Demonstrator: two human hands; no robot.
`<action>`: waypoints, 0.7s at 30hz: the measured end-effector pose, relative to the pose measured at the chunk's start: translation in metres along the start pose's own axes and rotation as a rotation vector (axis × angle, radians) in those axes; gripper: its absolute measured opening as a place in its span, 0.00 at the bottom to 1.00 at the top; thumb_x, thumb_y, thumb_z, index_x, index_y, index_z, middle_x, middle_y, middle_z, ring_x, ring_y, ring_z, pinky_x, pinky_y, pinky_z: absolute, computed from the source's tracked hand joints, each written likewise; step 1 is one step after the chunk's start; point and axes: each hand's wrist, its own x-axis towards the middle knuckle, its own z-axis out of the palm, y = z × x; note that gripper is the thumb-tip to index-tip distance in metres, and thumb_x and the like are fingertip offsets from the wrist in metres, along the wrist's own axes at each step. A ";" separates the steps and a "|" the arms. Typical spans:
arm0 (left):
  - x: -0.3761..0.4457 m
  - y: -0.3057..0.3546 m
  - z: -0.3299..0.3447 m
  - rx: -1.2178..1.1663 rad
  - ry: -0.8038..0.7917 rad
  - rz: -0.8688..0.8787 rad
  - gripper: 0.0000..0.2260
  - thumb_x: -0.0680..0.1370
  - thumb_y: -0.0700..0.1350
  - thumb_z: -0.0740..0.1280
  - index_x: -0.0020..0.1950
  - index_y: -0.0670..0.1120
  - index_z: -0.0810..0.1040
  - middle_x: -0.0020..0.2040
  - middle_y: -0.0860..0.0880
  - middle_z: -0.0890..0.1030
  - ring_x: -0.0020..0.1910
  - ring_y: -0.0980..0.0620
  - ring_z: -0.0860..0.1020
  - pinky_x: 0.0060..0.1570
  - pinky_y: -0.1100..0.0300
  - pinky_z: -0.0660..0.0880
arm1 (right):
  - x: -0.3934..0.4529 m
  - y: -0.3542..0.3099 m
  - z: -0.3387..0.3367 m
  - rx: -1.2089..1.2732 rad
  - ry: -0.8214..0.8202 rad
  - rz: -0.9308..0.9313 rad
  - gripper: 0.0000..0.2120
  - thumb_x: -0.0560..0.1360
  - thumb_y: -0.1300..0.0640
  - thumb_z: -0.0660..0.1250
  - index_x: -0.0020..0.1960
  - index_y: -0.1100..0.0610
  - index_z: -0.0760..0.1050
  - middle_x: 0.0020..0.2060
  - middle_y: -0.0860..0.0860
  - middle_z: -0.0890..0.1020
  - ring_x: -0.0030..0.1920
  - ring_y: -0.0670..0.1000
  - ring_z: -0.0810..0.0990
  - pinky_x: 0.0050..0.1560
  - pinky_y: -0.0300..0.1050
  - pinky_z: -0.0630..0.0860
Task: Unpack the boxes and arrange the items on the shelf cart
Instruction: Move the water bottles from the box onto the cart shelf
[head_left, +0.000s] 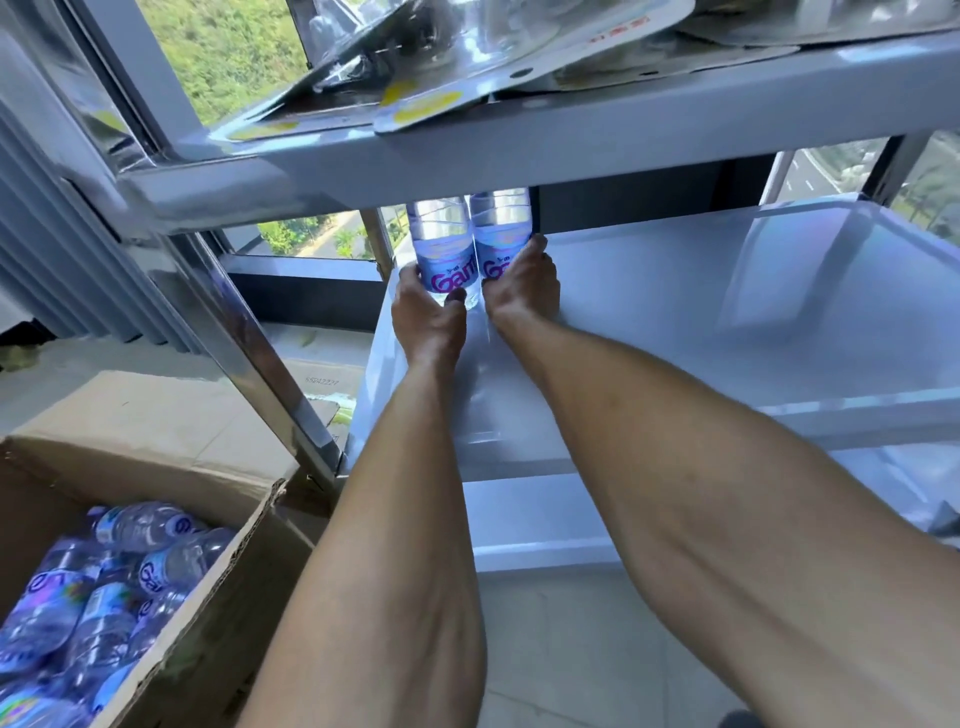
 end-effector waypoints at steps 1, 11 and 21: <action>-0.001 -0.001 0.000 -0.006 -0.001 -0.001 0.19 0.72 0.42 0.72 0.61 0.42 0.74 0.57 0.44 0.81 0.56 0.44 0.78 0.51 0.60 0.69 | 0.004 -0.001 0.001 -0.004 -0.020 0.010 0.27 0.74 0.54 0.69 0.68 0.57 0.63 0.62 0.55 0.76 0.62 0.57 0.77 0.58 0.50 0.74; 0.001 0.001 0.005 0.068 0.084 -0.143 0.17 0.78 0.44 0.67 0.64 0.39 0.72 0.60 0.39 0.77 0.61 0.40 0.75 0.56 0.53 0.68 | -0.001 0.016 0.015 -0.073 0.048 -0.067 0.34 0.74 0.53 0.71 0.74 0.58 0.60 0.63 0.56 0.76 0.61 0.57 0.77 0.59 0.48 0.72; -0.015 0.007 -0.019 0.178 -0.035 -0.061 0.14 0.79 0.43 0.63 0.63 0.42 0.75 0.60 0.40 0.79 0.60 0.40 0.75 0.55 0.54 0.70 | -0.019 0.015 -0.002 -0.285 0.093 0.007 0.32 0.73 0.47 0.68 0.72 0.57 0.62 0.66 0.58 0.72 0.67 0.59 0.69 0.70 0.56 0.59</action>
